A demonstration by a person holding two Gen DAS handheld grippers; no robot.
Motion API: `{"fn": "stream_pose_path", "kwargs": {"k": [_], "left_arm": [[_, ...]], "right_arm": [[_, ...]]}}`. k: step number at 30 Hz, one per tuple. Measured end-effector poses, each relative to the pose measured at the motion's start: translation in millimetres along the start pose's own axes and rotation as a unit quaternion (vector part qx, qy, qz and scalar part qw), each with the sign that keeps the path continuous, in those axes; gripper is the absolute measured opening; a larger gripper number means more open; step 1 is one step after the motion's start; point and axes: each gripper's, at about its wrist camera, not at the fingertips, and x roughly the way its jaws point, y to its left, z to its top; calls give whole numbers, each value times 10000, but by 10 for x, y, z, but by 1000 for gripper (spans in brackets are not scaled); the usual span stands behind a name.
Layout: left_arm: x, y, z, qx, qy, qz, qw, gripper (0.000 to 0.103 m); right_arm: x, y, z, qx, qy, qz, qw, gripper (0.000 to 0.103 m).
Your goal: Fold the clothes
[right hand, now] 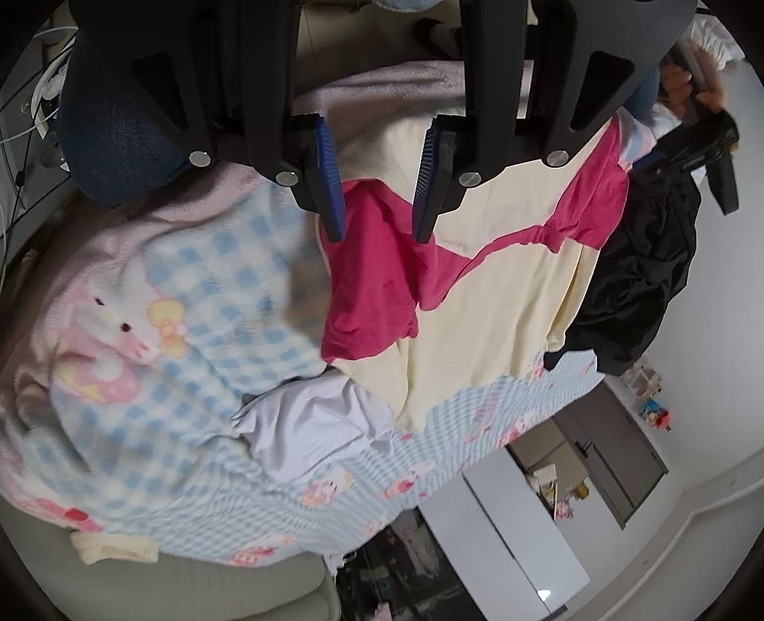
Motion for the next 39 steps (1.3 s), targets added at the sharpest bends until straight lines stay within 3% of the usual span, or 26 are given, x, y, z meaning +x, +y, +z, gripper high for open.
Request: {"fn": "stream_pose_path", "kwargs": {"k": [6, 8, 10, 15, 18, 20, 22, 23, 25, 26, 27, 28, 29, 30, 32, 36, 39], "left_arm": [[224, -84, 628, 302, -5, 146, 9994, 37], [388, -124, 944, 458, -6, 270, 9986, 37], [609, -163, 1294, 560, 14, 277, 9980, 37], [1338, -294, 2099, 692, -24, 113, 9975, 39], [1887, -103, 2462, 31, 298, 25, 9995, 46], [2145, -3, 2631, -116, 447, 137, 9988, 52], [2394, 84, 2765, -216, 659, 190, 9974, 55], [2507, 111, 2789, -207, 846, 141, 9961, 57], [2677, 142, 2815, -150, 1142, 126, 9933, 57], [2708, 152, 2828, -80, 1201, 177, 9926, 47], [2704, 160, 2843, 18, 1200, 266, 9924, 13], [2701, 168, 2858, 116, 1199, 354, 9921, 8], [2697, 176, 2872, 214, 1197, 441, 9916, 7], [2652, 189, 2893, 316, 1175, 483, 9914, 6], [2499, 226, 2950, 561, 1085, 554, 9910, 5], [2249, 347, 3074, 1094, 922, 882, 9858, 5], [2443, 423, 3095, 1298, 1091, 1203, 9781, 6]], "right_arm": [[217, 366, 655, -626, 75, 382, 9973, 30], [395, 590, 1027, -948, 23, 434, 9946, 41], [667, 787, 1424, -1177, 97, 362, 9923, 49], [1582, 942, 2332, -1124, 505, 290, 9920, 54], [2223, 938, 2557, -1087, 886, -13, 9901, 54], [2546, 838, 2650, -870, 1149, -105, 9895, 55], [2879, 666, 2754, -679, 1360, -385, 9876, 62], [3047, 577, 2807, -585, 1463, -534, 9861, 72], [3393, 406, 2892, -402, 1721, -764, 9813, 75], [3585, 338, 2907, -310, 1979, -743, 9769, 76], [3722, 285, 2910, -197, 2182, -690, 9733, 76], [3848, 235, 2912, -80, 2368, -634, 9694, 75], [3932, 206, 2905, 12, 2467, -546, 9676, 69], [3967, 214, 2898, 6, 2503, -463, 9671, 45], [3978, 281, 2886, -163, 2507, -335, 9674, 9], [3736, 526, 2943, -912, 2085, -234, 9735, 5], [3605, 488, 3102, -1038, 1746, -433, 9782, 5]]}}
